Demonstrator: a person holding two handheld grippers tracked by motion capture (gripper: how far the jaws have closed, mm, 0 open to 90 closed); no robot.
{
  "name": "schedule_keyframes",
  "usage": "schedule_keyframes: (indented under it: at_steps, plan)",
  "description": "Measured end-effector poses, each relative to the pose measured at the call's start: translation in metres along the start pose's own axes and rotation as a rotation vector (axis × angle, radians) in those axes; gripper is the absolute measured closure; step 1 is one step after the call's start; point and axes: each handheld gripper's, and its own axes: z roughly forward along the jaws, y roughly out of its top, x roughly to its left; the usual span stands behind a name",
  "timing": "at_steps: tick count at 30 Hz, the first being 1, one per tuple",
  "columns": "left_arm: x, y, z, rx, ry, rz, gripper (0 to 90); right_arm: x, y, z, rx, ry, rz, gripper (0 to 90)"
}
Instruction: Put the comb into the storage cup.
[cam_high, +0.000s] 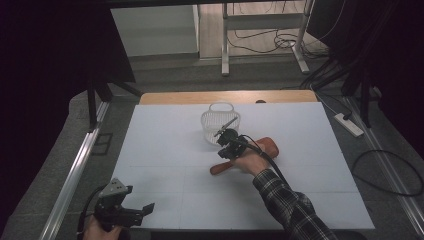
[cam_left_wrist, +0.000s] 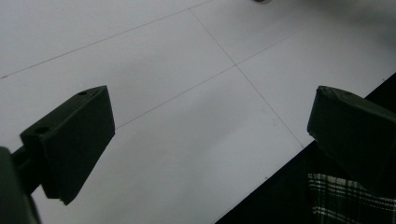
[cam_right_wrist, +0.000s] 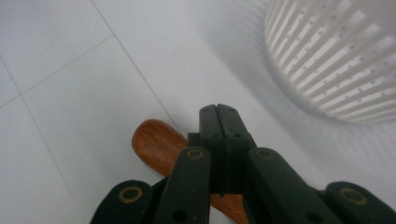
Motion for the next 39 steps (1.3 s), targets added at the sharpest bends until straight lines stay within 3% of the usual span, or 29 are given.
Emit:
schedule_keyframes:
  at_steps: [6,20,39]
  plan:
    - [0.0,0.0,0.0,0.0,-0.001,0.0,1.7,-0.004,-0.004,0.012,0.02,0.007,0.039,89.6]
    - [0.0,0.0,0.0,0.001,0.003,0.001,1.7,-0.001,-0.013,0.031,0.07,0.0,0.044,89.6]
    - [0.0,0.0,0.001,0.007,0.01,-0.004,1.9,0.002,-0.044,0.01,0.086,0.032,0.059,89.6]
